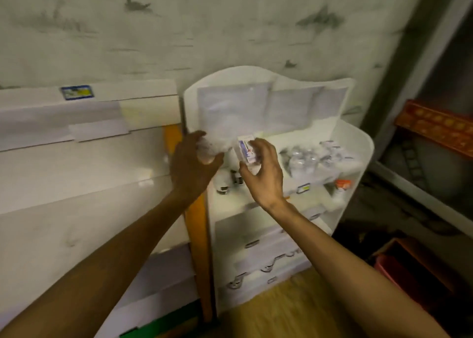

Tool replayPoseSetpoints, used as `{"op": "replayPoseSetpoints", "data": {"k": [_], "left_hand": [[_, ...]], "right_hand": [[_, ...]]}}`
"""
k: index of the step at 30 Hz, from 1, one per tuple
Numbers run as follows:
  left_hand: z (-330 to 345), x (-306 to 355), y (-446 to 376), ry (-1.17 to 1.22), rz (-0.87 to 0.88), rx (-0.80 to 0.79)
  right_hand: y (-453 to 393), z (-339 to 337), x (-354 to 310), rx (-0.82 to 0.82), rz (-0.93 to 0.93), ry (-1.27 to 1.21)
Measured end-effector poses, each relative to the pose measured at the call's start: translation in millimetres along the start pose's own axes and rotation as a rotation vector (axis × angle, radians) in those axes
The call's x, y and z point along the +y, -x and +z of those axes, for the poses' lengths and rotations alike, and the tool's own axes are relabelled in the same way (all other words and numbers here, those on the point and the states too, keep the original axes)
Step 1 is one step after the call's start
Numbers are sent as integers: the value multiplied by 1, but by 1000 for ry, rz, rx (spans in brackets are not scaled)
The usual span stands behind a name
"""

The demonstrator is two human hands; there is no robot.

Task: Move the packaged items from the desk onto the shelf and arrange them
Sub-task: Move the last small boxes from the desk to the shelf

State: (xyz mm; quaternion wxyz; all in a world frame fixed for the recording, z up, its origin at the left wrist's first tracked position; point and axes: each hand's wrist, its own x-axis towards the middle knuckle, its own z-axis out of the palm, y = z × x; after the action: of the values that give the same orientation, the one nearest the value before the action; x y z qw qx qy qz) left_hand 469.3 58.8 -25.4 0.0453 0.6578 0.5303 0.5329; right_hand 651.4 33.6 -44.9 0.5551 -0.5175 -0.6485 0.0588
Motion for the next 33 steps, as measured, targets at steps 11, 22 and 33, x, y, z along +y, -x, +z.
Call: {"op": "replayPoseSetpoints", "data": {"k": [11,22,33], "left_hand": [[140,80,78,-129,-41,-610],[211,39,79,-356,-56,-690],[293,-20,42,-592,132,-624]], "right_hand": [[81,-165,127,-129,236,236],[80,-138,219,-281,393,216],[-2,-52,313,-457,301,215]]}}
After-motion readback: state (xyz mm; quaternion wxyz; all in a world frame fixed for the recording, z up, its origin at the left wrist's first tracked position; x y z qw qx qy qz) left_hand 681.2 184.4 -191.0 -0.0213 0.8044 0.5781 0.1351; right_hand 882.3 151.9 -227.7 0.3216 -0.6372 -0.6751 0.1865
